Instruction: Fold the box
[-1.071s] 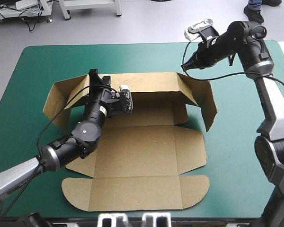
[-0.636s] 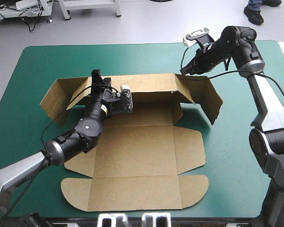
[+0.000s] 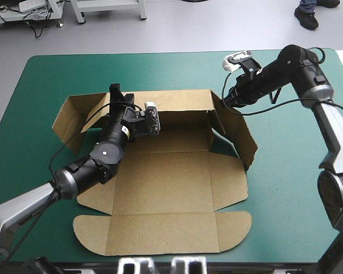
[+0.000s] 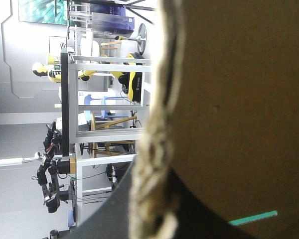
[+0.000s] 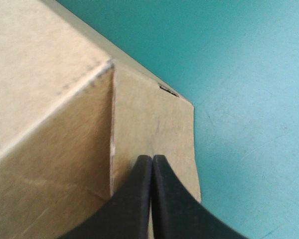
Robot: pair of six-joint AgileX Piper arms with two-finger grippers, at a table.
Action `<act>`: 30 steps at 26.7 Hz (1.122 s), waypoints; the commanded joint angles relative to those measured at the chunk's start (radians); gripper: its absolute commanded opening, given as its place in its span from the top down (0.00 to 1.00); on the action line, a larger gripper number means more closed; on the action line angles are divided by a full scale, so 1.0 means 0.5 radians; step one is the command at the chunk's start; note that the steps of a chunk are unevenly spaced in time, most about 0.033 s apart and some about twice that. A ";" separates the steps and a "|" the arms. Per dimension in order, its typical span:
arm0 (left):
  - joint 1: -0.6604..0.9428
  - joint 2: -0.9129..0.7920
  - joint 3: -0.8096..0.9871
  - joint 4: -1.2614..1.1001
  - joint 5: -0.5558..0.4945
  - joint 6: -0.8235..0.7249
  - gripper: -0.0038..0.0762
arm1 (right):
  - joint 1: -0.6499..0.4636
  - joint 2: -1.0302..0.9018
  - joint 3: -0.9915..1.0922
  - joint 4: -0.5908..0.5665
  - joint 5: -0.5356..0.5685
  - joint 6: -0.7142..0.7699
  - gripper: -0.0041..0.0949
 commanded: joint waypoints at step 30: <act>0.004 -0.034 -0.193 0.117 -0.039 -0.118 0.97 | -0.119 -0.320 0.528 0.452 0.042 -0.494 0.98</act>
